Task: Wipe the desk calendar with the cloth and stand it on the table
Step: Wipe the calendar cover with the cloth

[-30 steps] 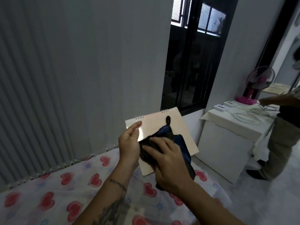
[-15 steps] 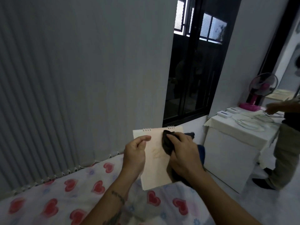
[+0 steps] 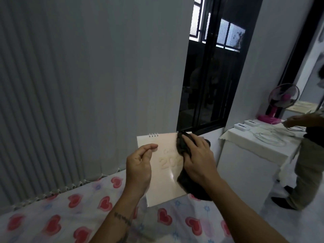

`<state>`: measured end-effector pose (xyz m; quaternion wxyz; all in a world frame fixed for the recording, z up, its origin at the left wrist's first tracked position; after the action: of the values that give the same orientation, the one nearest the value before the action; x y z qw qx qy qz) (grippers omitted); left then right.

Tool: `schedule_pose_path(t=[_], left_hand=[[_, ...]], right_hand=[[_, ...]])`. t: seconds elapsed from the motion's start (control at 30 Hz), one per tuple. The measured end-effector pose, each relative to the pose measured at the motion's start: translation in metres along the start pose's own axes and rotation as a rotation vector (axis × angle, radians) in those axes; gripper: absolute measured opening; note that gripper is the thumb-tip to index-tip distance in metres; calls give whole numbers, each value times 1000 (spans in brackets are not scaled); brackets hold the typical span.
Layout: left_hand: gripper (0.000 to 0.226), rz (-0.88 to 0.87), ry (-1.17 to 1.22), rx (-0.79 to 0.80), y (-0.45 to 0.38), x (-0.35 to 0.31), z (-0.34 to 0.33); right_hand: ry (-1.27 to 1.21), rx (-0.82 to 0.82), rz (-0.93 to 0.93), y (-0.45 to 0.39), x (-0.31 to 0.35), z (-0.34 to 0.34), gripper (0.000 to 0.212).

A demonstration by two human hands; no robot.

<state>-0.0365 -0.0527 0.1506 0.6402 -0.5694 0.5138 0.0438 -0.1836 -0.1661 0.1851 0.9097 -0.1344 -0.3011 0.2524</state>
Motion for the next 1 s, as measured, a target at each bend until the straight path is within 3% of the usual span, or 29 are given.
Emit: schedule_pose_path(t=[0.13,0.27,0.33,0.53,0.67,0.87,1.0], left_hand=[[38,47,31,17,1,5,4],[44,35,28,52,-1,5,0],[44,20,22,45,-3,4,-3],[32,65,17,-15,-10,8,4],[33,83,24,30,0,2,-4],[34,163,117,-17,-7,2,-11],[36,188,127,-95,-17,11,5]], right_hand=[[-14,-50,-51,16,3,-4,54],[66,-47,181,23,22,-9,53],[75,-36,196,16,21,-6,52],[-37,-24,-83,10,-8,-8,51],[4,-15,-132,12,4,-11,54],[89,14,263,59,35,-22,55],[122,83,403,86,16,-30,55]])
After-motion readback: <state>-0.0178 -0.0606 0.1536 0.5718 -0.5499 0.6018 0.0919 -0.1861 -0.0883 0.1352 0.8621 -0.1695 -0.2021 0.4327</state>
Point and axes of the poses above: each hand's wrist, its own y-axis away from the middle knuckle, its own z-axis out of the back of the hand, x = y × z, the point moved 1 cm from there along -y, towards the middle knuckle, and after that the axes turned 15 degrees about -z, right-handed, at the moved point
